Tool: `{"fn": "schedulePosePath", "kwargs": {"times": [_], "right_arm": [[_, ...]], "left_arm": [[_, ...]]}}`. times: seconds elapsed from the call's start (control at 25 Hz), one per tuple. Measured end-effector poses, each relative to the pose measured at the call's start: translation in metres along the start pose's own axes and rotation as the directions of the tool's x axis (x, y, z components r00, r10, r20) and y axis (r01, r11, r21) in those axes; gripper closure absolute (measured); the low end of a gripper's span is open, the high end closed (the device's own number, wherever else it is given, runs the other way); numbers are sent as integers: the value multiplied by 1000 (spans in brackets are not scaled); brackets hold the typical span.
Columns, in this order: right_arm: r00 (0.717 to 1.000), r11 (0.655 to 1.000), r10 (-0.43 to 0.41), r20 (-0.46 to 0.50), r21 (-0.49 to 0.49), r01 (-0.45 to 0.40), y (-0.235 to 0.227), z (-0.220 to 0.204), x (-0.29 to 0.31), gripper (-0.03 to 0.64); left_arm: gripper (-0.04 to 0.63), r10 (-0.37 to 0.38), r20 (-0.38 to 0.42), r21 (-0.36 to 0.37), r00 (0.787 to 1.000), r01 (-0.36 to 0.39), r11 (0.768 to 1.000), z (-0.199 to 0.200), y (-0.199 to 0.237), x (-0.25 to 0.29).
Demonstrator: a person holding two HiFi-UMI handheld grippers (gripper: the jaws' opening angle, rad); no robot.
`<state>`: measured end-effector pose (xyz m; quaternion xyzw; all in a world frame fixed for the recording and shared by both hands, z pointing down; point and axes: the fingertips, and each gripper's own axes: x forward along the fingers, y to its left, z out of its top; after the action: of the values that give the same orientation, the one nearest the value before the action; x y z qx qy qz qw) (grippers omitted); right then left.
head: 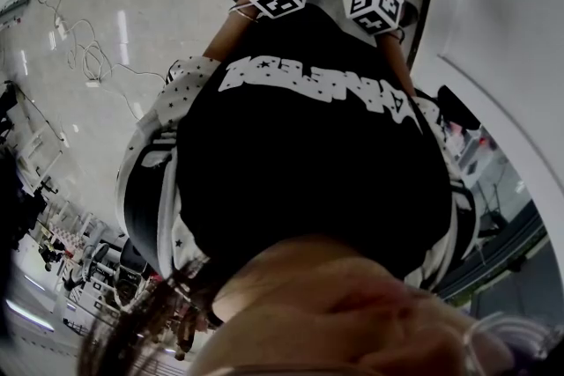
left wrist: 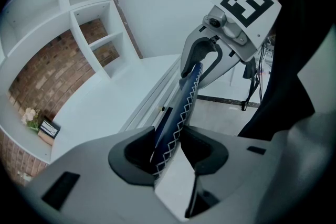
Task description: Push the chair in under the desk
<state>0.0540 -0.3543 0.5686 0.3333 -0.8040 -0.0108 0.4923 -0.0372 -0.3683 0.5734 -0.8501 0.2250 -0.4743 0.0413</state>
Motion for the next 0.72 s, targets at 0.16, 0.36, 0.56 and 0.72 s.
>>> {"fn": "schedulePosePath", "kwargs": {"times": [0.16, 0.36, 0.56, 0.72], "right_arm": [[1000, 1000, 1, -2, 2, -1, -2, -4, 0, 460], [1000, 1000, -6, 5, 5, 6, -5, 4, 1, 460], [1000, 1000, -6, 6, 6, 6, -6, -2, 2, 460], [1000, 1000, -4, 4, 7, 4, -9, -2, 2, 460]], "left_arm": [[410, 1, 1, 3, 1000, -1, 1000, 4, -1, 3], [410, 0, 4, 2, 1000, 0, 1000, 2, 5, 0], [410, 3, 4, 6, 1000, -3, 1000, 5, 3, 4], [410, 0, 5, 7, 1000, 0, 1000, 7, 4, 6]]}}
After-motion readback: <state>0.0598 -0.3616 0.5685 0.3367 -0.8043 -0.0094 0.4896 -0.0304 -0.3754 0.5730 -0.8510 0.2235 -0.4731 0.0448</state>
